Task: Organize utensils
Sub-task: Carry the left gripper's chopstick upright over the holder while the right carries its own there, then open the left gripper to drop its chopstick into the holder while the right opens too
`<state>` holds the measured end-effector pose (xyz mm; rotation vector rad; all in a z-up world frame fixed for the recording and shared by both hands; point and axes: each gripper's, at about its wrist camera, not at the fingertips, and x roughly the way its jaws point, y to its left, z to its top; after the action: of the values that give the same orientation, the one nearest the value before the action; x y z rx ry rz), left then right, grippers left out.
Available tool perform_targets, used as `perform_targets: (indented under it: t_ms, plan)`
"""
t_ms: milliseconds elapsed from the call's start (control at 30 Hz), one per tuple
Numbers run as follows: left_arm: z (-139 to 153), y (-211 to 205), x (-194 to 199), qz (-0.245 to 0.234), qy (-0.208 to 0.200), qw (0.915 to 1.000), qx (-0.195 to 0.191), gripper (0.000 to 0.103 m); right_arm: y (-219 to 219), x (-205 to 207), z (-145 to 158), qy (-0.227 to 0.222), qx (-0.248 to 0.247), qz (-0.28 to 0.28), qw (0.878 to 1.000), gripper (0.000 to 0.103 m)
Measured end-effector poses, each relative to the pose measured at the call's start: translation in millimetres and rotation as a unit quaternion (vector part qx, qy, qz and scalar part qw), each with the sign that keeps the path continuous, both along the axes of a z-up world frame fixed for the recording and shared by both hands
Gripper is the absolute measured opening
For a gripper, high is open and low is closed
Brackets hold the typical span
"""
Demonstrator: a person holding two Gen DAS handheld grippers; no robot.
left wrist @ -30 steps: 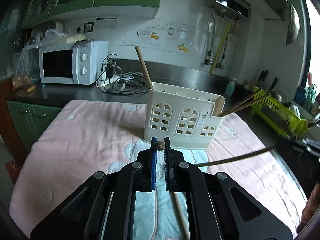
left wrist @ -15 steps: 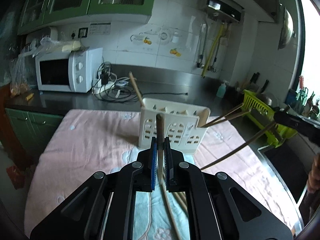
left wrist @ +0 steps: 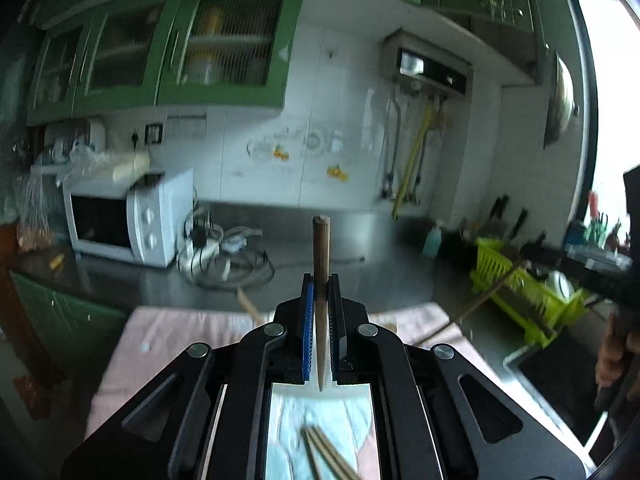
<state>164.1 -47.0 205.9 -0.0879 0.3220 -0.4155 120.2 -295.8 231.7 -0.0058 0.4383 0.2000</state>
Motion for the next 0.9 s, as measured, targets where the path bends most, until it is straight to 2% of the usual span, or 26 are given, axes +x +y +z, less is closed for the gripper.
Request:
perform_targets:
  t_ms: [167,300,533,767,900]
  plan:
    - [22,-9,28,0.019,-0.028,0.9994,-0.004,0.005,-2,30,-11,0.011,0.0,-0.006,1.0,0.007]
    - [21,-16,54,0.031,-0.031,0.999,-0.005,0.005,-4,50,-26,0.022,-0.001,-0.006,1.0,0.007]
    - [-13,-18,96,0.05,0.017,0.9985,-0.01,0.005,-5,73,-50,0.046,0.002,-0.004,0.999,0.007]
    - [-44,-16,117,0.048,0.067,0.9966,-0.005,0.006,-4,76,-58,0.051,-0.004,-0.009,0.999,0.008]
    - [-44,-18,113,0.041,0.063,0.9971,0.001,0.009,-7,68,-52,0.038,-0.004,-0.016,0.999,0.025]
